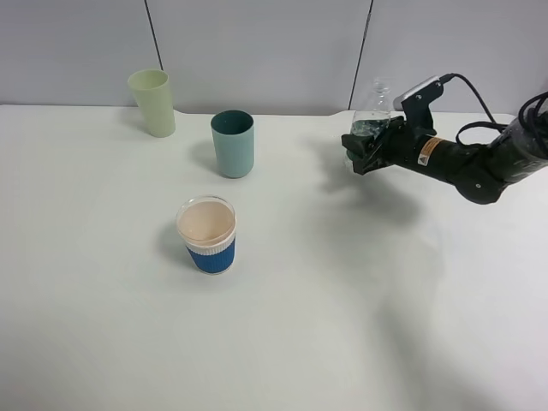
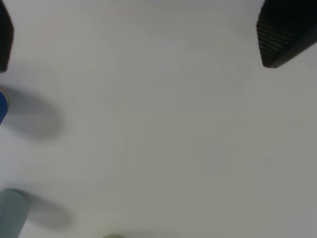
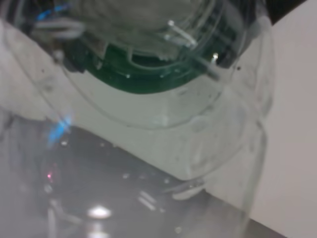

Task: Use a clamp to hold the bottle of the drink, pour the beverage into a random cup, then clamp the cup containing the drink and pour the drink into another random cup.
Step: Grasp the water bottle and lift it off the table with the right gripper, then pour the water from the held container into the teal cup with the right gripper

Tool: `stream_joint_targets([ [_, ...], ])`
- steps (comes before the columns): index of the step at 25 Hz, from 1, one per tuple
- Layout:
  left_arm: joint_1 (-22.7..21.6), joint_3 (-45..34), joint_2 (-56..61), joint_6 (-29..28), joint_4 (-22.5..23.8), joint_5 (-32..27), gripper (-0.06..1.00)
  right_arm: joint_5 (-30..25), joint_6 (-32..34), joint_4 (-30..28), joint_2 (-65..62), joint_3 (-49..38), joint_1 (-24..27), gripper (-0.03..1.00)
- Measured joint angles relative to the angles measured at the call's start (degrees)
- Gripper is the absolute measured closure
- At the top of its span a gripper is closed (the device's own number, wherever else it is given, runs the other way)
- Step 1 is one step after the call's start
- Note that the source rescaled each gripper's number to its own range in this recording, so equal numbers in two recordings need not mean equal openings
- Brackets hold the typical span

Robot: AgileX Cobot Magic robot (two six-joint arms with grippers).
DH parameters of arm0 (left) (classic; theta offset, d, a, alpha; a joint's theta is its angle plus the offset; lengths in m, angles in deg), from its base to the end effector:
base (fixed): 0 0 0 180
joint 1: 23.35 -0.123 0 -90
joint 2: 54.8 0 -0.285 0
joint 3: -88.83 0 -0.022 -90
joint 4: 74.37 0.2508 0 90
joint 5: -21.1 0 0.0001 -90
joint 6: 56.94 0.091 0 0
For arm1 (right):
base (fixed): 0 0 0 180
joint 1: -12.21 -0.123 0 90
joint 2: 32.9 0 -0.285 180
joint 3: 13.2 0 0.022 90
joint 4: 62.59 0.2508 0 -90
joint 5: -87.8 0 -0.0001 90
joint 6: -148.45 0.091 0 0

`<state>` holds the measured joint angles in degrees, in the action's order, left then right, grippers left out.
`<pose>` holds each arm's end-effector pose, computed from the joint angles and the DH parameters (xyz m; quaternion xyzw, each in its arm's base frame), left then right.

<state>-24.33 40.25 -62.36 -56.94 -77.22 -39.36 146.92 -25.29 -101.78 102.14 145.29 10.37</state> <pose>-0.0052 -0.0040 0.2777 -0.0063 0.8505 -0.0204 0.5255 0.3940 0.0620 0.0842 -0.2917 0.7197 0.1464 0.6128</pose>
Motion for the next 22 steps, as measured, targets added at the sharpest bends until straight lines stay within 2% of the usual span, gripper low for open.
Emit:
stream_joint_targets([
  [5, 0.0, 0.0, 0.0, 0.0, 0.0, 0.0, -0.06, 1.8, 1.5, -0.1, 0.1, 0.0, 0.0, 0.95],
  [8, 0.0, 0.0, 0.0, 0.0, 0.0, 0.0, -0.06, 0.4, 4.7, -0.1, -0.4, 0.0, -0.7, 0.95],
  [11, 0.0, 0.0, 0.0, 0.0, 0.0, 0.0, -0.06, -4.4, 7.5, -0.1, -2.8, -0.1, -2.4, 0.95],
  [18, 0.0, 0.0, 0.0, 0.0, 0.0, 0.0, -0.06, -14.6, 8.1, 0.1, -9.7, 0.1, -6.1, 0.95],
  [22, 0.0, 0.0, 0.0, 0.0, 0.0, 0.0, -0.06, -23.5, 8.0, 0.2, -12.3, 2.8, -9.2, 0.95],
])
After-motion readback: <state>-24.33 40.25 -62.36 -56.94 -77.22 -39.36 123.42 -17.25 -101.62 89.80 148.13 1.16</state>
